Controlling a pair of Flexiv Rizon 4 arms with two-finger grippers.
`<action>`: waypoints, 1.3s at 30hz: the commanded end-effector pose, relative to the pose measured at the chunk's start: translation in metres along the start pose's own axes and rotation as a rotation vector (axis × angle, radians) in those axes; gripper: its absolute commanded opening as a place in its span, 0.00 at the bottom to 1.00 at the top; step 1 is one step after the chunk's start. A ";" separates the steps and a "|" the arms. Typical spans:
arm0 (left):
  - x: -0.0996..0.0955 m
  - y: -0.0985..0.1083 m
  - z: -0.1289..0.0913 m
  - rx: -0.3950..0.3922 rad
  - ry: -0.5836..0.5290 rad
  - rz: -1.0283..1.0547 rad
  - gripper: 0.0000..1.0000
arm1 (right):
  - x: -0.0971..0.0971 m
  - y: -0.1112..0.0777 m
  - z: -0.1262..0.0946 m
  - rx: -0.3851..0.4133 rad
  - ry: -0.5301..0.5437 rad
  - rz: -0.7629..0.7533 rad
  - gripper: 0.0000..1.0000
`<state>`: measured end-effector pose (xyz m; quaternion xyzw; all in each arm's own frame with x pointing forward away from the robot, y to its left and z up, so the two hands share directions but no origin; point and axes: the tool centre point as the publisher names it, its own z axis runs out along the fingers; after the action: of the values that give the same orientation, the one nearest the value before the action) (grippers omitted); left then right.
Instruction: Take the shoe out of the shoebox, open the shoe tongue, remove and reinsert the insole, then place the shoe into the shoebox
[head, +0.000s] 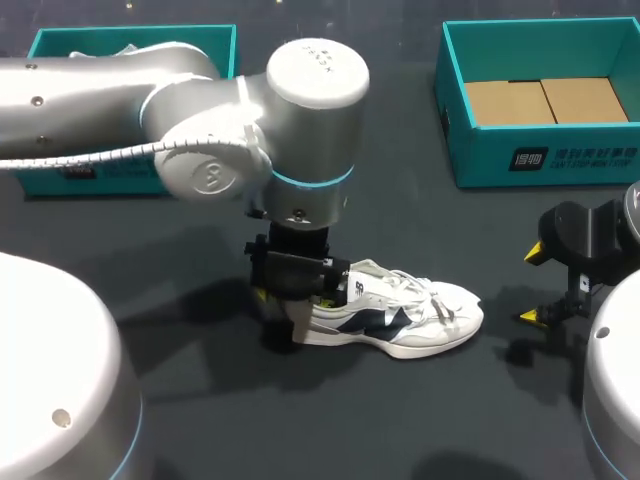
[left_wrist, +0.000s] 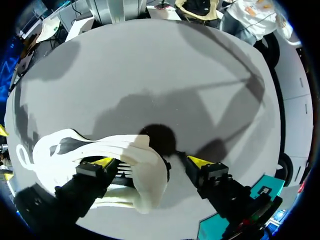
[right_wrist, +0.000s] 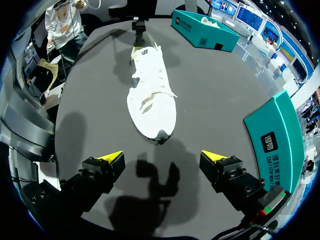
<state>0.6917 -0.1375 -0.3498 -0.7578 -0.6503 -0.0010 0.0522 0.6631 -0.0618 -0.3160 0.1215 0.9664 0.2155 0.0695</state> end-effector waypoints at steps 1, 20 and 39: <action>0.028 -0.014 -0.030 0.013 -0.143 -0.007 1.00 | 0.002 0.000 -0.001 0.002 -0.003 0.000 1.00; 0.058 -0.035 -0.075 0.174 -0.412 -0.173 1.00 | 0.002 0.000 -0.001 0.002 -0.003 0.000 1.00; 0.099 -0.004 -0.060 0.747 -0.456 -0.832 1.00 | 0.002 0.000 -0.001 0.002 -0.003 0.000 1.00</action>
<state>0.6993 -0.0428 -0.2780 -0.4721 -0.8240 0.3063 0.0653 0.6631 -0.0618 -0.3159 0.1214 0.9664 0.2156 0.0695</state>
